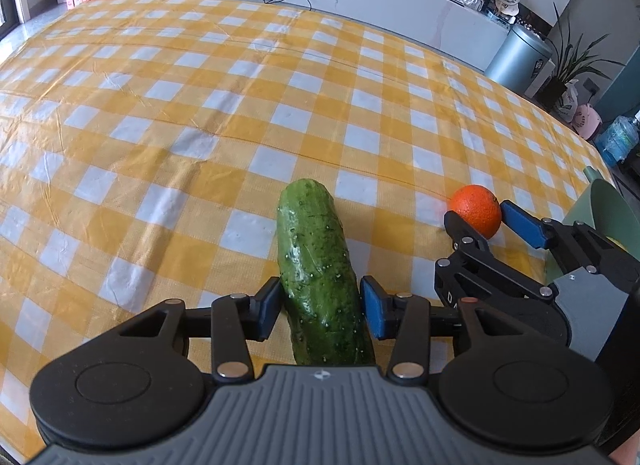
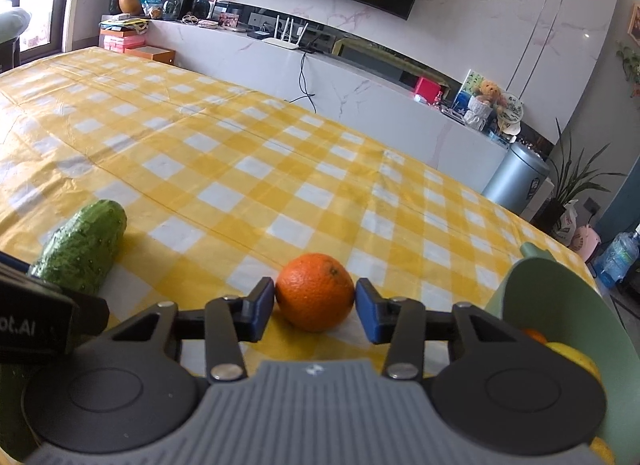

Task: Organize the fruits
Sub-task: 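Close the left tool on the cucumber while the right tool grasps the tangerine, then carry the cucumber and tangerine over the green colander with both tools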

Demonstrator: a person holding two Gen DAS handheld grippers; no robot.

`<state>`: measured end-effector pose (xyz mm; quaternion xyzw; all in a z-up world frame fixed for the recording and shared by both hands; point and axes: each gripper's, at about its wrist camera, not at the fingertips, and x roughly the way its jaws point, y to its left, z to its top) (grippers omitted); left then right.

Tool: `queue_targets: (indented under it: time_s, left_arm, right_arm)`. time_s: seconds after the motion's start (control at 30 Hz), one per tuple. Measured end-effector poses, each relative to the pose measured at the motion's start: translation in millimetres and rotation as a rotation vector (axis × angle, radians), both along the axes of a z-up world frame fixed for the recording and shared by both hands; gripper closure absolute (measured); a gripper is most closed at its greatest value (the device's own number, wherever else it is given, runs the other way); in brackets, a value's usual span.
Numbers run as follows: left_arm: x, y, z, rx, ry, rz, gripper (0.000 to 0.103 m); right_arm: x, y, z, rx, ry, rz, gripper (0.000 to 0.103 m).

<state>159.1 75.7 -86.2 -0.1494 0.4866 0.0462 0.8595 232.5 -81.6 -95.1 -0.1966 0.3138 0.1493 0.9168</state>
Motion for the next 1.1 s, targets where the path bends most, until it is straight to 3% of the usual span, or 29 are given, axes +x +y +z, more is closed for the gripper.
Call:
queue_targets:
  time_s: [0.43,1.1]
  left_arm:
    - [-8.1,-2.3,2.0,0.002,-0.05,-0.006,0.058]
    - [-46.1,-24.3,40.1,0.08,-0.177,-0.029,0.06]
  right_arm:
    - [-14.2,-5.8,10.3,0.047,-0.007,0.015,0.062]
    - [-79.3,-41.3,56.9,0.13,-0.078,0.019,0.062]
